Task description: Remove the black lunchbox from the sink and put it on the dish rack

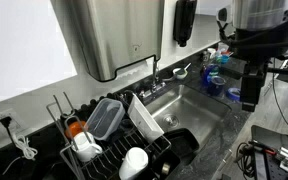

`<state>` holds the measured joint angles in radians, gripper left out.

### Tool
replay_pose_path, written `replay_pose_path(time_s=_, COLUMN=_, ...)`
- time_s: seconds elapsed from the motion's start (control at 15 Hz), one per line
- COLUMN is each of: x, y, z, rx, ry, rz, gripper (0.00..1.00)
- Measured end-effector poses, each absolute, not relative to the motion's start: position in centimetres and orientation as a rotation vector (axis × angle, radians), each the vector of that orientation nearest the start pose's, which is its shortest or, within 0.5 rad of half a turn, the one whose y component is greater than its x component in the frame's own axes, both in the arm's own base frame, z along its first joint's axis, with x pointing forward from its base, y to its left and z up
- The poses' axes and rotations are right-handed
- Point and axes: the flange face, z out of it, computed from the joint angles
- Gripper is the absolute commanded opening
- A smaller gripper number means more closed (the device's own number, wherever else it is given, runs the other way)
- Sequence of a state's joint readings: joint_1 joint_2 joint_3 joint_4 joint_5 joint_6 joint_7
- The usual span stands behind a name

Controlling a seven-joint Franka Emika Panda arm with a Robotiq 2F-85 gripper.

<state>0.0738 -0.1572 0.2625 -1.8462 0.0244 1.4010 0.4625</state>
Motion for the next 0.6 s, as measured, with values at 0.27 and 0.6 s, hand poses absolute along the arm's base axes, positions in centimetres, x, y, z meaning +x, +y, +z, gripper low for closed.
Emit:
replay_pose_path(time_s=0.27, x=44.80, y=16.81, z=56.43, rx=-3.234, ry=0.218, rz=0.431, gripper=1.00)
replay_pose_path(time_s=0.6, x=44.80, y=16.81, z=56.43, rx=-3.234, ry=0.218, rz=0.431, gripper=1.00)
